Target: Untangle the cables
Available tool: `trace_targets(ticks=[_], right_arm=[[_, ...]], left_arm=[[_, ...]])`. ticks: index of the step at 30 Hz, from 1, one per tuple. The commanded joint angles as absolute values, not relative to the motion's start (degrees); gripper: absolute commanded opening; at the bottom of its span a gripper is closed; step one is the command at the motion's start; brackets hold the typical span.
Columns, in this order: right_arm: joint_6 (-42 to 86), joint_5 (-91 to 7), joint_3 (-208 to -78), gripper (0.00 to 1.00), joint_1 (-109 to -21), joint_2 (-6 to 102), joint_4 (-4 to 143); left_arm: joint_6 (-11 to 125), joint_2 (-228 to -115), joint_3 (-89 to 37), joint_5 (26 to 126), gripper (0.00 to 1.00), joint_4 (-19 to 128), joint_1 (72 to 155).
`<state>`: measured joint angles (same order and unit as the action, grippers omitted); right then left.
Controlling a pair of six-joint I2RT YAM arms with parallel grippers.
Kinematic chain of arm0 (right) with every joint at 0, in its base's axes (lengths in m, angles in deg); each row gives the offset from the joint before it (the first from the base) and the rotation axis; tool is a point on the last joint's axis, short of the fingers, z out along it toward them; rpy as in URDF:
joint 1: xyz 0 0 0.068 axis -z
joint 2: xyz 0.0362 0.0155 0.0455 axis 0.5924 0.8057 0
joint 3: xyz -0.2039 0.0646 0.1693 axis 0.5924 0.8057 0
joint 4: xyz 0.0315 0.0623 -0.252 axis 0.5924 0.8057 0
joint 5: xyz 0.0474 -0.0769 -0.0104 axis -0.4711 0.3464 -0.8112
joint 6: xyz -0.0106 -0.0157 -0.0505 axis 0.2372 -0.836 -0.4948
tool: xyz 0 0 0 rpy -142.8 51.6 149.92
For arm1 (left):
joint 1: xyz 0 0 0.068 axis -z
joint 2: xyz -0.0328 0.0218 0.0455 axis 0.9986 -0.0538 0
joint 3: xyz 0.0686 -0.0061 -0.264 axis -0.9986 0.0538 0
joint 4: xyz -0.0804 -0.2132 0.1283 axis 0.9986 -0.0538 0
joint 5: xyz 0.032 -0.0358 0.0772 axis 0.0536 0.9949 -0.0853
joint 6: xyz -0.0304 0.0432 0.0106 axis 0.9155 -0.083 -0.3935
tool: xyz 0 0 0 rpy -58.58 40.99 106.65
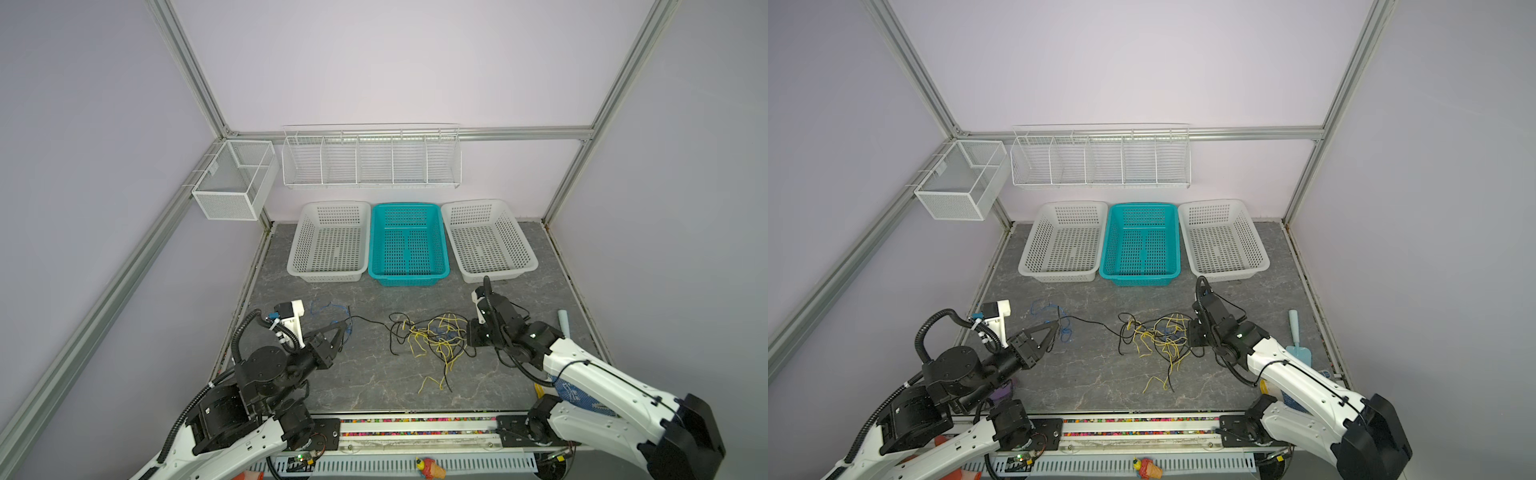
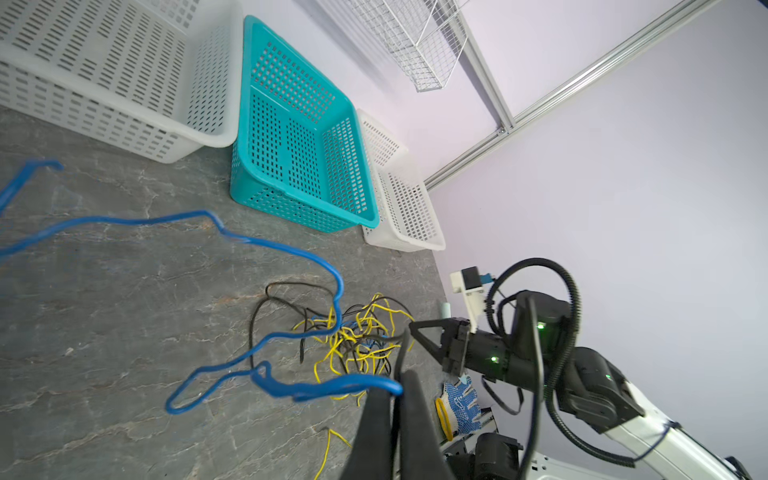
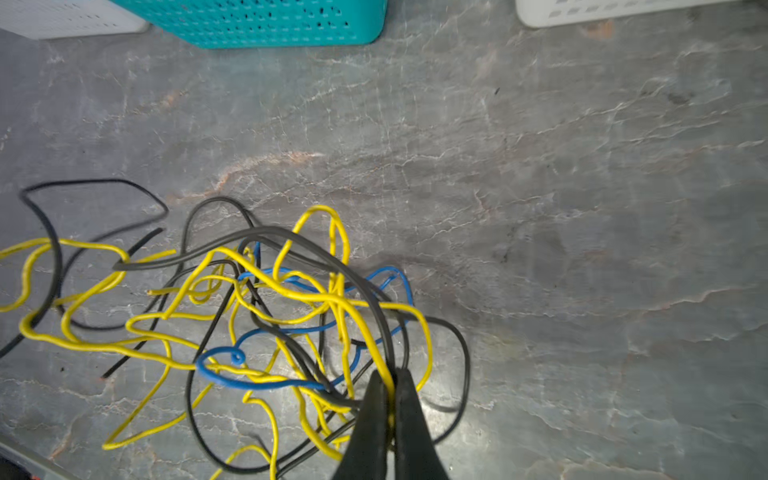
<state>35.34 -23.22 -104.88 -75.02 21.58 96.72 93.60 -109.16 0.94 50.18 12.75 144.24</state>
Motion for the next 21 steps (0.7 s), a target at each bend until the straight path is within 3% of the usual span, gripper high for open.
trace_targets(ticks=[1,6,11,15,21], right_arm=[[35.9,-25.7,-103.5,0.06,-74.7,26.2,90.6],[33.9,-30.7,-105.6,0.11,-75.4,29.1,88.4],[30.4,-31.1,-109.0,0.41,-77.5,23.1,89.5],[28.0,-34.5,-111.5,0.56,-80.5,19.9,87.5],[27.0,-42.5,-112.3,0.63,-85.7,20.5,77.6]], left_arm=[[90.1,-111.4,-3.7,50.6,0.0,11.9,144.0],[89.2,-115.7,-4.4,52.7,0.0,13.9,144.0],[89.1,-119.7,-3.4,54.2,0.0,17.6,144.0],[89.3,-122.9,-2.9,56.3,0.0,21.3,144.0],[90.1,-127.3,-1.7,59.4,0.0,26.8,144.0]])
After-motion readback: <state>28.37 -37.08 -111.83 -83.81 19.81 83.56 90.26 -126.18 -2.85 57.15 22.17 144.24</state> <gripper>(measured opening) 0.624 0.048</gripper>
